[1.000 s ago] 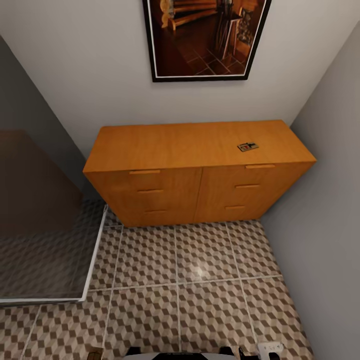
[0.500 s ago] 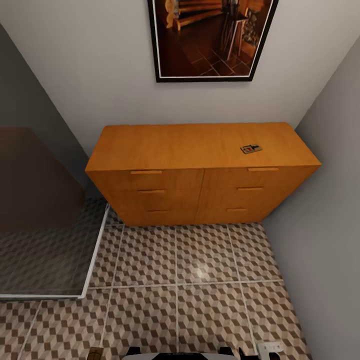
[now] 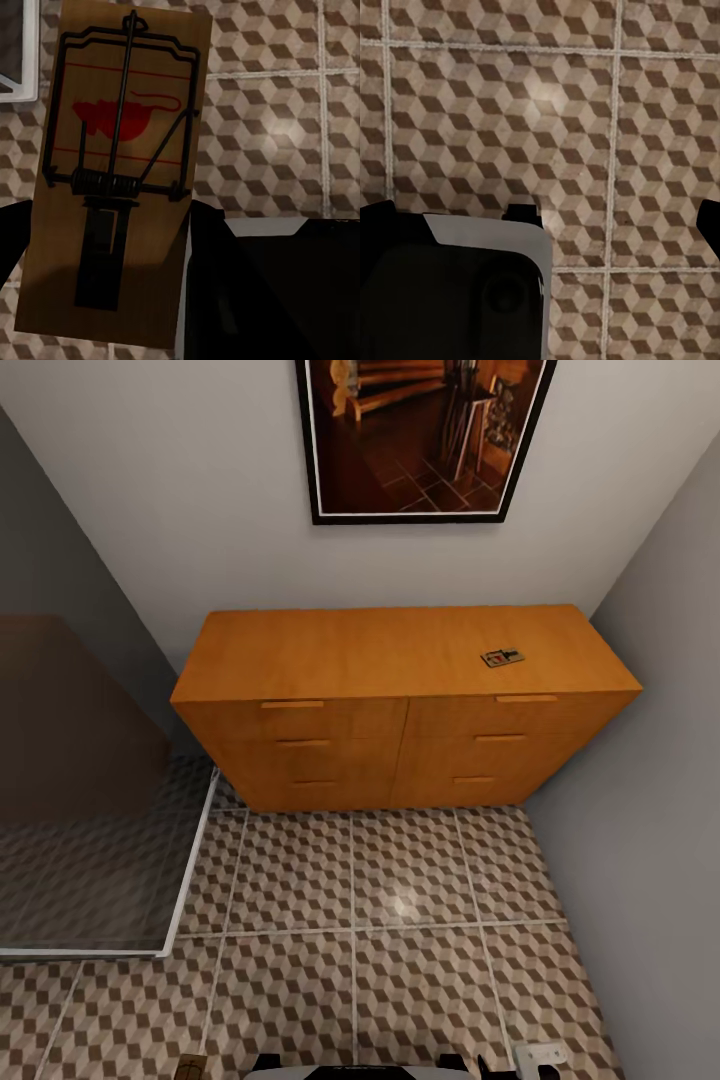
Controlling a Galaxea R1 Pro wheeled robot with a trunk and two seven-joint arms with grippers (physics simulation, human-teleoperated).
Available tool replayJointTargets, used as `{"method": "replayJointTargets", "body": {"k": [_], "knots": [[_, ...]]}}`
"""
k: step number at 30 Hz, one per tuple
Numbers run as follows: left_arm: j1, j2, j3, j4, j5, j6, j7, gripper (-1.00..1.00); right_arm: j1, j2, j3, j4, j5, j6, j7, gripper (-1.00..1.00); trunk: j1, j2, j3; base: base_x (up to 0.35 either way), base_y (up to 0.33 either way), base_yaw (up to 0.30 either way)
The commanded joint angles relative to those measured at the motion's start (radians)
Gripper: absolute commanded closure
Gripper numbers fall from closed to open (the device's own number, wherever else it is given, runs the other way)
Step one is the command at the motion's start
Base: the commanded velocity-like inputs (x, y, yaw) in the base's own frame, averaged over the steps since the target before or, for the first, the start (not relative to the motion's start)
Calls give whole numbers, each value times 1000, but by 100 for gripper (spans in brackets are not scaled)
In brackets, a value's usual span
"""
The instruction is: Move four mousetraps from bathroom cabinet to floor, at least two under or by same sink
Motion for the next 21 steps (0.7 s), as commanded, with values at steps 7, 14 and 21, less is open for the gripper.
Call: {"method": "replayJointTargets", "body": {"k": [7, 14, 21], "knots": [[0, -1, -8, 2, 1, -3, 3, 100, 0, -1, 8, 0, -10, -4, -3, -100, 0, -1, -1, -1, 0, 0], [0, -1, -8, 2, 1, -3, 3, 100, -1, -1, 8, 0, -10, -4, -3, -100, 0, -1, -1, -150, 0, 0], [0, -1, -8, 2, 1, -3, 4, 100, -1, -1, 8, 0, -10, -4, -3, -100, 0, -1, -1, -185, 0, 0]]}}
